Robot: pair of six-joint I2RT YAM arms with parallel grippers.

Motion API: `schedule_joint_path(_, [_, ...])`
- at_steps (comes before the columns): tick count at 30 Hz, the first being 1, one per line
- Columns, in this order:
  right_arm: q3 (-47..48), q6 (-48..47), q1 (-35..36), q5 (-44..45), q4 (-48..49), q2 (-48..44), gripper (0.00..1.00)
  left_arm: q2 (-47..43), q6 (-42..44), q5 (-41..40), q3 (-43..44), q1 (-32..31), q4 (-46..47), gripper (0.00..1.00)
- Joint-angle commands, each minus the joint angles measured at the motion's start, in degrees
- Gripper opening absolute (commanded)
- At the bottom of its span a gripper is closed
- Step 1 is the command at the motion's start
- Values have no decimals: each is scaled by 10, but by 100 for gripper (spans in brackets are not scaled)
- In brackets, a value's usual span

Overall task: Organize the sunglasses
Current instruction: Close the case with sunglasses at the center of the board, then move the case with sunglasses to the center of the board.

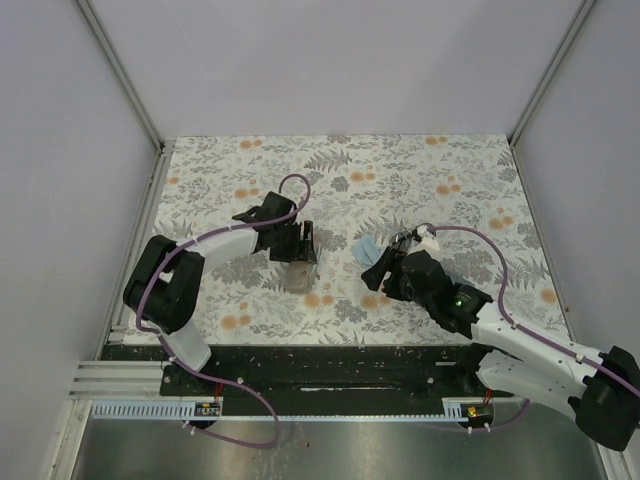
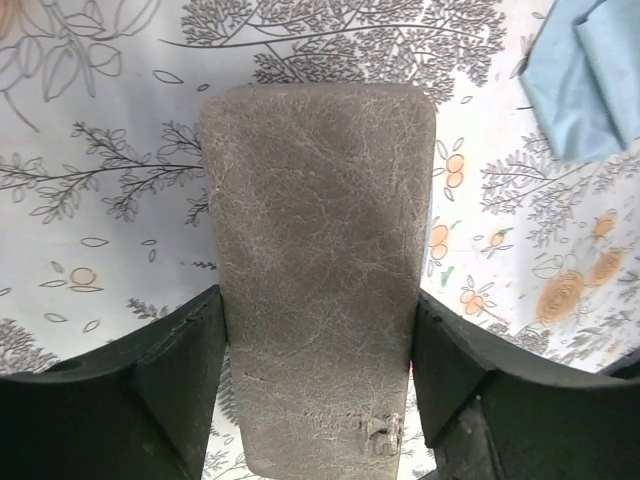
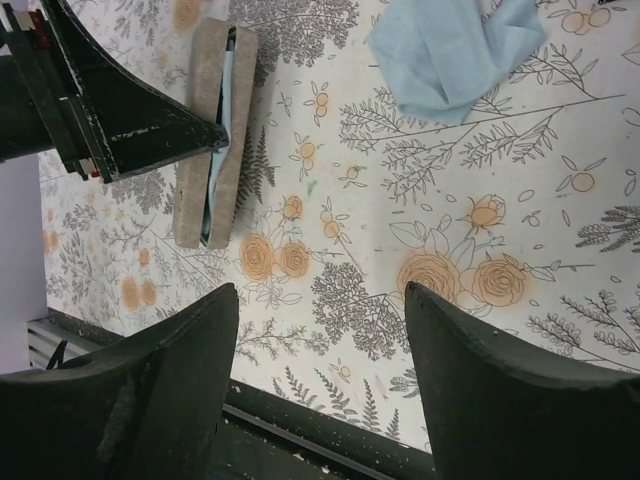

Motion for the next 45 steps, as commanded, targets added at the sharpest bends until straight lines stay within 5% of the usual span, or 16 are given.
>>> schedule_joint_path(1, [3,-7,-1,22,-36,-18,75,15,38,-88,34,1,-70,71])
schedule_joint_path(5, [2,-15,0,24,-45,-31,75,0,39,-103,50,-6,-86,99])
schedule_joint_path(22, [1,-25,-1,12,-45,-35,77,54,68,-191,94,-67,-116,99])
schedule_joint_path(28, [3,-26,-2,23,-63,-39,77,84,70,-235,120,-38,-132,65])
schedule_joint_path(31, [15,-20,-6,45,-99,-39,81,76,73,-225,126,43,-131,63])
schedule_joint_path(35, [45,20,-29,100,-201,-27,99,52,69,-193,147,120,-131,99])
schedule_joint_path(45, [163,42,-120,136,-356,54,99,-95,45,-205,163,32,-153,99])
